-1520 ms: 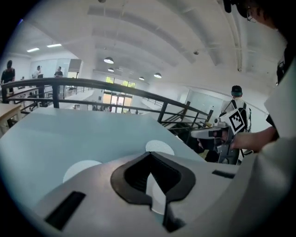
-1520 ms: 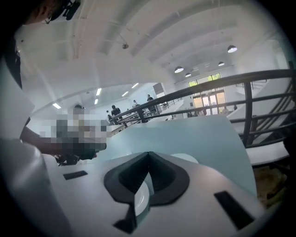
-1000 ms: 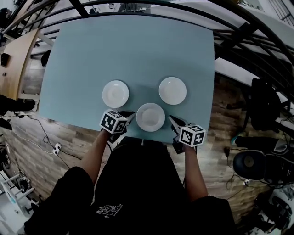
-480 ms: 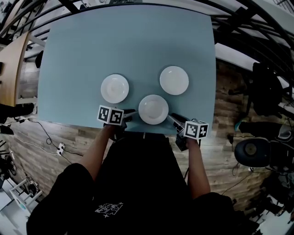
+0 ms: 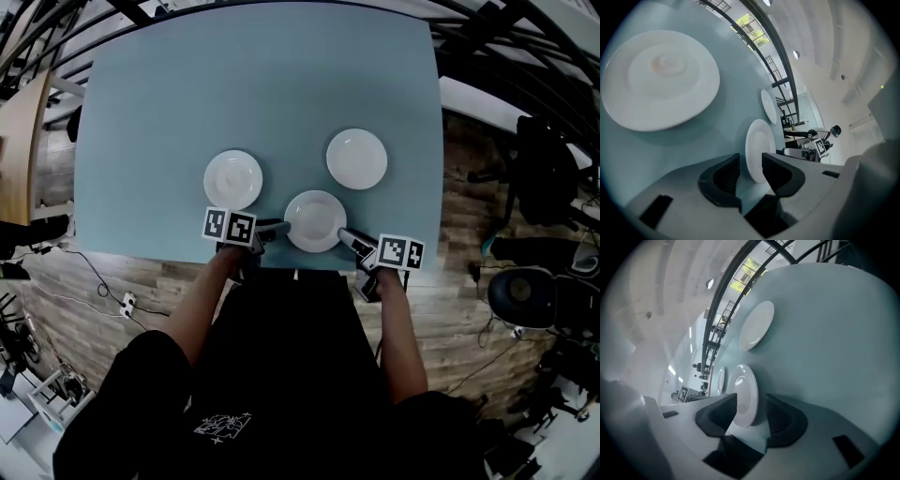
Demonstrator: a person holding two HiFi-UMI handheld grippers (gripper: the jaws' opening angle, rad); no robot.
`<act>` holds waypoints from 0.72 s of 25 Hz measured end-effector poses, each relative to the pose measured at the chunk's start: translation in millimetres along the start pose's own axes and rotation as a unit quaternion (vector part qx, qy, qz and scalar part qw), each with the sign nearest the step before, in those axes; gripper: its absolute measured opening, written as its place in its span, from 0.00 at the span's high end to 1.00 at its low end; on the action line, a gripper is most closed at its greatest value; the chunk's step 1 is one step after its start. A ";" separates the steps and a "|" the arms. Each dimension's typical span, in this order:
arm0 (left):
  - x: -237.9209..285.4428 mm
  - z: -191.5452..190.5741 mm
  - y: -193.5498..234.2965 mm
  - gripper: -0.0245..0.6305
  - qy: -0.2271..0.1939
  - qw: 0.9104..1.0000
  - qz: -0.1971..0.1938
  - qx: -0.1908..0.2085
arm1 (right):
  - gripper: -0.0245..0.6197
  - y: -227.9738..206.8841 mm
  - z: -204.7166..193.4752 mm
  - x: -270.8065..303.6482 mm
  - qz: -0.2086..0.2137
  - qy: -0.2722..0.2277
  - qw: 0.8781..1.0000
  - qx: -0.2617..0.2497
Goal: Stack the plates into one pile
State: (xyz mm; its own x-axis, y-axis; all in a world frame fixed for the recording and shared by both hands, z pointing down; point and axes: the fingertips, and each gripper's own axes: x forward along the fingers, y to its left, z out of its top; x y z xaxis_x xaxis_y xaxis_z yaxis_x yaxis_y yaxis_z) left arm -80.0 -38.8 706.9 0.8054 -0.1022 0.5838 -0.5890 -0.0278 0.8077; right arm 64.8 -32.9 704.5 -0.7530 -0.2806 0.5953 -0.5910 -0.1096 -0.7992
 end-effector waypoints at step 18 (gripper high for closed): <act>19.7 8.2 -2.3 0.91 0.017 1.000 0.015 -0.010 | 0.90 -14.2 9.0 7.3 -0.052 -0.002 0.998 0.017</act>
State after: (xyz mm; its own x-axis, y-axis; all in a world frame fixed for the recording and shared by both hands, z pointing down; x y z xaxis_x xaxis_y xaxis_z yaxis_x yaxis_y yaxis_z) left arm -63.3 -48.9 715.9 0.7896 -0.0686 0.6098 -0.6115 -0.0044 0.7913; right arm 70.3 -41.9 719.4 -0.6866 -0.2705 0.6748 -0.6556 -0.1708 -0.7356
